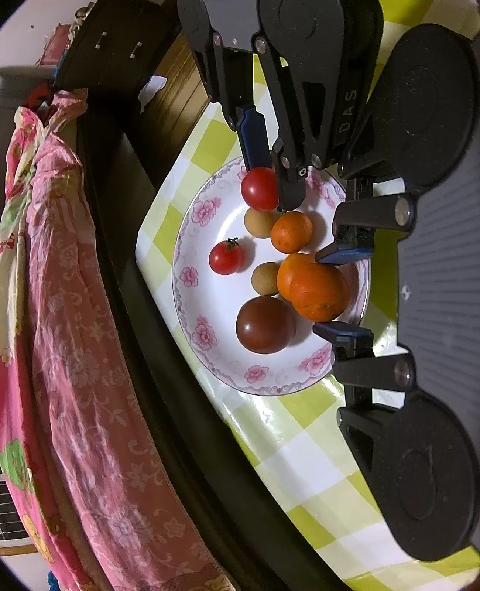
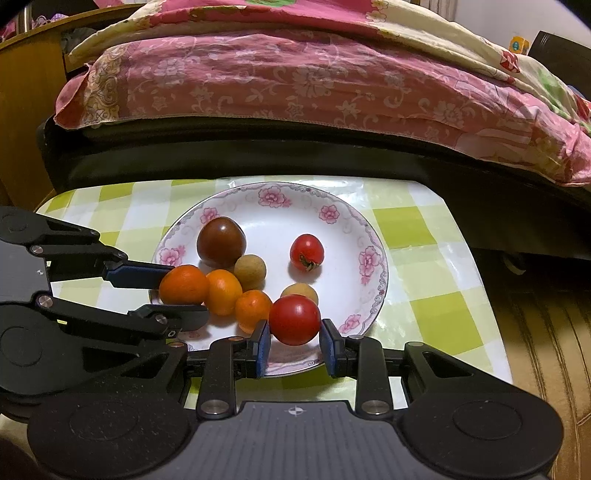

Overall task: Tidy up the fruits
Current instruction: 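Lower both fruits onto the plate and open both grippers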

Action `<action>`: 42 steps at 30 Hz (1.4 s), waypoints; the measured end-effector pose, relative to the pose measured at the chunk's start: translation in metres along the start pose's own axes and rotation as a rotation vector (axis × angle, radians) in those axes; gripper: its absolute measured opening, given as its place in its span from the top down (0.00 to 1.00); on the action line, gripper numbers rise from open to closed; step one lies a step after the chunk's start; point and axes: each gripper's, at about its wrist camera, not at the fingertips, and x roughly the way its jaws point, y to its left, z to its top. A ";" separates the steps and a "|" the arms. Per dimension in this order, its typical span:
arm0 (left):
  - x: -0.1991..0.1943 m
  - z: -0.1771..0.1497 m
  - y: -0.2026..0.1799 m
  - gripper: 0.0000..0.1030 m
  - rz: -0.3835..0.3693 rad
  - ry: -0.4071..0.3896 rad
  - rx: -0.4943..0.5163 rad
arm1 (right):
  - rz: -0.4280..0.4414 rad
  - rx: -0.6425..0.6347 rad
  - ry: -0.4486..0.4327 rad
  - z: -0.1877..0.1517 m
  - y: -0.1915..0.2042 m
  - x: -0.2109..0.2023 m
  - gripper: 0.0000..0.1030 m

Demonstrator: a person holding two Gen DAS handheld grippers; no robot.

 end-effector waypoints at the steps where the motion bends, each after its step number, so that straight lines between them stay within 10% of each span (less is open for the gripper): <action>1: 0.000 0.000 0.000 0.61 0.001 0.000 -0.002 | 0.001 0.002 -0.001 0.000 0.000 0.000 0.75; 42: -0.011 0.004 0.000 0.54 0.019 -0.028 0.008 | 0.019 0.074 -0.048 0.001 -0.011 -0.008 0.69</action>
